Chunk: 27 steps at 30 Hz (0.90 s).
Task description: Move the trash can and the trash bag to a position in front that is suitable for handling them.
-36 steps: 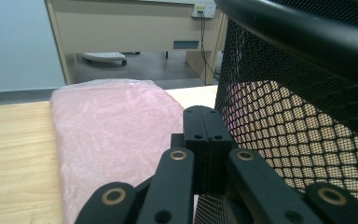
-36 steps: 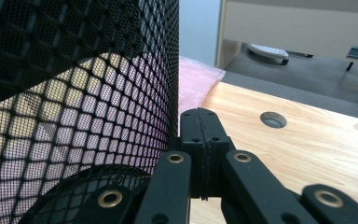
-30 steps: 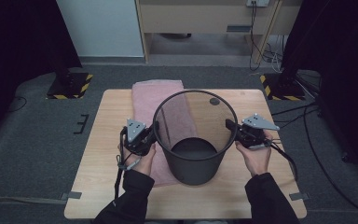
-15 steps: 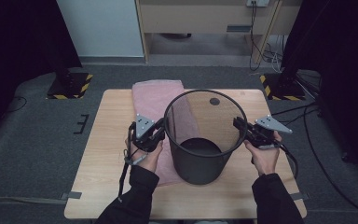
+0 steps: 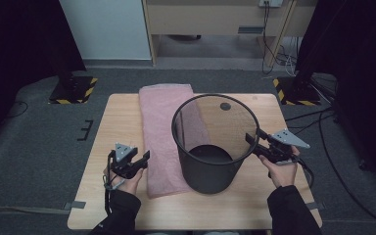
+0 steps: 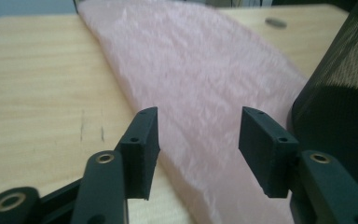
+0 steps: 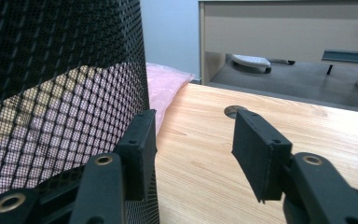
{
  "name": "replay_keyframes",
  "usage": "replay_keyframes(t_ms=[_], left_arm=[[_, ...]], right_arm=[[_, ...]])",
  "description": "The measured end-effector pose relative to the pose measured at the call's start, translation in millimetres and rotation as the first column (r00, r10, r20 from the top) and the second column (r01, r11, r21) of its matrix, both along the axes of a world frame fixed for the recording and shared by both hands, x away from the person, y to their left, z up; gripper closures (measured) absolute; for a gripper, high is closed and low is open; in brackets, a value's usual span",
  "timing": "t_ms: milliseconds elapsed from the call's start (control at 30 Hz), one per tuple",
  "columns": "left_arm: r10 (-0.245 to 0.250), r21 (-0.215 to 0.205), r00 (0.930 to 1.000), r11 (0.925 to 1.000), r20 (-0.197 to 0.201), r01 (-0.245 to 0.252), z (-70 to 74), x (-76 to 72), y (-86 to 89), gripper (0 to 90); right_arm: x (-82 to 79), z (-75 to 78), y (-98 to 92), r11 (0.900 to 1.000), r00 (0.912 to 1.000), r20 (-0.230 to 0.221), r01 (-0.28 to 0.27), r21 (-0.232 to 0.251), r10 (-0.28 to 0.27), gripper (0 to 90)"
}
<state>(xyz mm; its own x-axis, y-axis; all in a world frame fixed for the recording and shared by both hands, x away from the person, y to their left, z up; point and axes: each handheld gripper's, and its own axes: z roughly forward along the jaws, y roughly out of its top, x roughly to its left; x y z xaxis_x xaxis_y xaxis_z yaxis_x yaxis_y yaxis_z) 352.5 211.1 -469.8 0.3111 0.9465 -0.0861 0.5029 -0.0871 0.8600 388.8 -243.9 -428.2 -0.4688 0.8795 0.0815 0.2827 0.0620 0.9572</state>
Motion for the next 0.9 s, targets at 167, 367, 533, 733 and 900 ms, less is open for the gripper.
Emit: replay_keyframes(t_ms=[167, 367, 533, 733, 900], left_arm=[[0.001, 0.048, 0.9974, 0.9989, -0.072, 0.003, -21.4, -0.3, -6.0, 45.3], [-0.002, 0.074, 0.9890, 0.9971, -0.148, 0.014, -39.8, 0.7, -5.9, 47.6], [0.006, 0.057, 0.9885, 0.9984, -0.151, 0.003, -43.5, -1.5, -6.2, 52.2], [-0.018, 0.046, 0.9833, 0.9986, -0.181, 0.026, -50.7, -2.7, -14.0, 57.4], [-0.025, 0.056, 0.9769, 0.9977, -0.212, 0.038, -57.2, -3.1, -17.9, 70.7]], right_arm=[[-3.4, 1.3, -4.7, 1.000, 0.9997, 0.023, -0.006, 0.019, 0.005, 44.6], [-7.7, 16.2, -11.7, 0.998, 0.9976, 0.069, -0.005, 0.058, 0.000, 42.0], [-9.5, 32.4, -17.1, 0.996, 0.9932, 0.114, 0.013, 0.088, -0.023, 40.6], [-8.9, 38.2, -19.6, 0.991, 0.9892, 0.139, 0.031, 0.128, -0.049, 39.7], [-4.4, 21.5, -12.9, 0.995, 0.9957, 0.086, 0.027, 0.091, -0.035, 38.7]])
